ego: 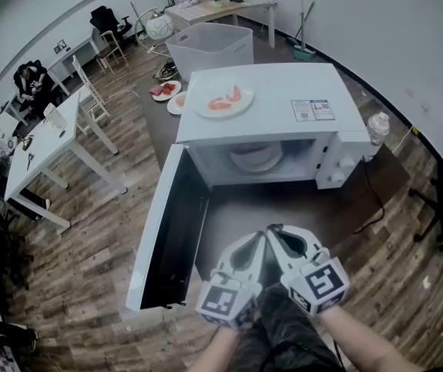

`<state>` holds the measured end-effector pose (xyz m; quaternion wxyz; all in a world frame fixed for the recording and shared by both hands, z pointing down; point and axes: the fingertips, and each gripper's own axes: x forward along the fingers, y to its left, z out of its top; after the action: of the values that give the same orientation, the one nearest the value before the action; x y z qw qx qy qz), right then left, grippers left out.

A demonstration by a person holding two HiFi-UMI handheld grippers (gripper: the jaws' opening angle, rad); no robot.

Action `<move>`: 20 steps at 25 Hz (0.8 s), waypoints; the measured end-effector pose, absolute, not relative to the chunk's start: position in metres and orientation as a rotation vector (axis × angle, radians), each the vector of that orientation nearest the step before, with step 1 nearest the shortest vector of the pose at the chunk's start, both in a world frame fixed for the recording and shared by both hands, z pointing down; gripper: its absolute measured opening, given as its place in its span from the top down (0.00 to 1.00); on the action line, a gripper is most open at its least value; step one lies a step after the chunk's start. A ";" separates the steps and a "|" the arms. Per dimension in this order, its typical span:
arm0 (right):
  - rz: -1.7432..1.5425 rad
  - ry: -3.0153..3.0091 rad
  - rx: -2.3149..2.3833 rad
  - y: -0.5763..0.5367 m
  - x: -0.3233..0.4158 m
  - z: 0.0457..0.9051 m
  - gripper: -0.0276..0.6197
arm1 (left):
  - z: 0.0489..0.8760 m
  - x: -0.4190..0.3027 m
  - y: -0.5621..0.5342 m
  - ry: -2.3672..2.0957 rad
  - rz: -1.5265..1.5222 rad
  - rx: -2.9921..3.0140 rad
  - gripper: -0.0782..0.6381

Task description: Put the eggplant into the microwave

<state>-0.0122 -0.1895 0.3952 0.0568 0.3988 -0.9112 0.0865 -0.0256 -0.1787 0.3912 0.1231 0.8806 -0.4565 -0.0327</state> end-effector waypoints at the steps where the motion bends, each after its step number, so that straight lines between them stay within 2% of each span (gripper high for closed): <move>1: 0.255 -2.769 1.217 -0.183 -0.011 0.389 0.95 | 0.386 -0.024 -0.172 -1.323 -0.099 2.569 0.89; 20: 0.203 -2.842 1.208 -0.103 -0.003 0.331 0.95 | 0.333 -0.021 -0.105 -1.338 -0.163 2.595 0.89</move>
<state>-0.0031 -0.1026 0.3314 0.0235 0.3903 -0.9180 0.0656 -0.0215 -0.1047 0.3326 0.1083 0.8822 -0.4550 -0.0553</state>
